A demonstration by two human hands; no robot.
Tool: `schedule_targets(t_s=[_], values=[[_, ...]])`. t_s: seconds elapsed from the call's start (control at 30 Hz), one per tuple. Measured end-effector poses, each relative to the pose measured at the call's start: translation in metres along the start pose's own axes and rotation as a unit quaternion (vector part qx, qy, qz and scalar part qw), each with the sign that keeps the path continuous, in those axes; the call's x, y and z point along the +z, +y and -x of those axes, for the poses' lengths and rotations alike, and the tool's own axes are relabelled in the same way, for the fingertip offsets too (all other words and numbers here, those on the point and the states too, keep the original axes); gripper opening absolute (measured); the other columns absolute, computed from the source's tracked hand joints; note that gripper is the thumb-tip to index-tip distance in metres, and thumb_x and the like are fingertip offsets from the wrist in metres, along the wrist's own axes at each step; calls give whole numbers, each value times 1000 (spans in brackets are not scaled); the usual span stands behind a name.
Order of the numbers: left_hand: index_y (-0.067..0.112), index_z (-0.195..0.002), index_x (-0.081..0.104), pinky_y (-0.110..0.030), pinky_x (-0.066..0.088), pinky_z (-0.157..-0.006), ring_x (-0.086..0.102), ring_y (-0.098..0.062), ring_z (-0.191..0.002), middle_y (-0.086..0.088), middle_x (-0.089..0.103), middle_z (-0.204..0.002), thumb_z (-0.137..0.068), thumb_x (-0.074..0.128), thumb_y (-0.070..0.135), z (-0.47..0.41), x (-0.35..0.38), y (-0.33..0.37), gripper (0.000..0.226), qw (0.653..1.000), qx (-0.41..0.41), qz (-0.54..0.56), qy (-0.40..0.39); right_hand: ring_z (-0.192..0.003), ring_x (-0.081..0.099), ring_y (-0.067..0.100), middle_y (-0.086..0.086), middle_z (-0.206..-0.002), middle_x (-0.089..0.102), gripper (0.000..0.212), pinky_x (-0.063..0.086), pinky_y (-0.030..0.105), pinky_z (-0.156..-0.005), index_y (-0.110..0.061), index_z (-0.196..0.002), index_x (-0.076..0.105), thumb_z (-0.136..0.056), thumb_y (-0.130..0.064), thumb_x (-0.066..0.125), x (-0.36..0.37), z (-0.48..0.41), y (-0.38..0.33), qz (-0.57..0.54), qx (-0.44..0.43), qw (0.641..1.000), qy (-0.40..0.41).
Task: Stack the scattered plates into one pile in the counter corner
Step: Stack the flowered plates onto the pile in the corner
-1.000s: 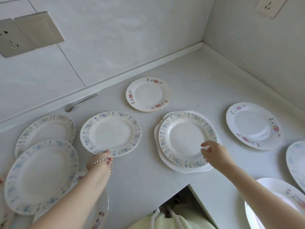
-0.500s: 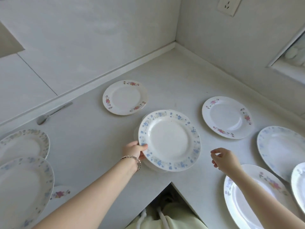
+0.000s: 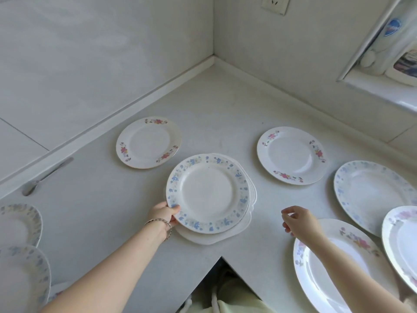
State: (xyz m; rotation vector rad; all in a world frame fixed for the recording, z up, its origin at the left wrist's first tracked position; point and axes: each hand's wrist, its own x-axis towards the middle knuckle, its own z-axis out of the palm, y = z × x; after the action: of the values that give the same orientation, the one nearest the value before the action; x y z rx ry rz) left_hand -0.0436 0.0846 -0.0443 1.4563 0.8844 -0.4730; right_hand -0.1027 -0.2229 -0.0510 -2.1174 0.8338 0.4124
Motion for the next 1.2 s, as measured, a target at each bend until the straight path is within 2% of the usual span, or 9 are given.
schedule_targets(t_s=[0.23,0.33,0.6,0.7,0.8,0.87,1.0,1.07,1.2], values=[[1,-89,66,-36,60,-73,67,-26,-62,-8,66,-68,-82,65,14,-14,-8,2,15,955,19,-294,22,-53,57,15,3,-63,63,15,46,22,-52,-14,-92,62,-87,-13,48,13,-4,-4,9,-4,999,-33],[8,-78,61,-26,55,-59,61,-22,-51,-7,63,-59,-79,65,28,-10,-3,7,21,923,29,-382,25,-54,58,13,2,-64,64,14,49,29,-61,-17,-89,61,-87,-15,48,16,-5,-4,12,-5,999,-36],[10,-107,47,-34,46,-83,61,-28,-97,-8,63,-109,-78,67,24,-12,10,13,38,903,89,-413,76,-55,56,17,9,-67,59,13,51,24,-58,-7,-84,60,-89,-6,48,8,-18,-6,-83,74,994,-15],[7,-116,47,-37,47,-88,61,-30,-108,-11,62,-119,-79,66,23,-16,13,12,44,903,83,-413,78,-65,60,23,13,-77,58,9,56,27,-70,0,-92,56,-92,-8,53,4,-43,-18,-356,198,913,-1],[12,-103,47,-33,46,-80,61,-27,-96,-7,64,-108,-80,64,22,-19,12,11,31,903,80,-416,75,-113,58,26,13,-123,57,40,44,34,-103,-1,-131,45,-94,-14,52,-5,-78,-38,-558,223,799,30],[15,-96,45,-30,43,-74,56,-24,-85,-4,60,-96,-80,63,21,-21,12,10,25,905,82,-411,72,-126,52,20,5,-136,53,43,45,31,-98,-9,-136,43,-94,-16,53,-8,-98,-44,-635,240,732,50],[22,-74,41,-28,40,-68,54,-24,-77,0,55,-78,-85,56,22,-26,10,6,19,911,96,-394,78,-128,50,24,11,-136,51,25,47,30,-89,-5,-118,53,-96,-5,41,-3,-111,-45,-609,222,758,69],[23,-69,40,-28,37,-68,52,-24,-77,3,52,-73,-90,51,24,-27,7,5,23,912,106,-388,81,-114,62,22,11,-116,62,30,53,29,-88,-3,-124,50,-94,2,44,-7,-112,-43,-631,199,747,67],[14,-89,49,-28,39,-74,54,-25,-83,-9,60,-90,-95,42,30,-30,-5,8,18,907,116,-392,100,-48,70,13,8,-63,71,9,56,23,-44,-2,-88,53,-90,7,50,-24,-86,-49,-633,137,762,13]])
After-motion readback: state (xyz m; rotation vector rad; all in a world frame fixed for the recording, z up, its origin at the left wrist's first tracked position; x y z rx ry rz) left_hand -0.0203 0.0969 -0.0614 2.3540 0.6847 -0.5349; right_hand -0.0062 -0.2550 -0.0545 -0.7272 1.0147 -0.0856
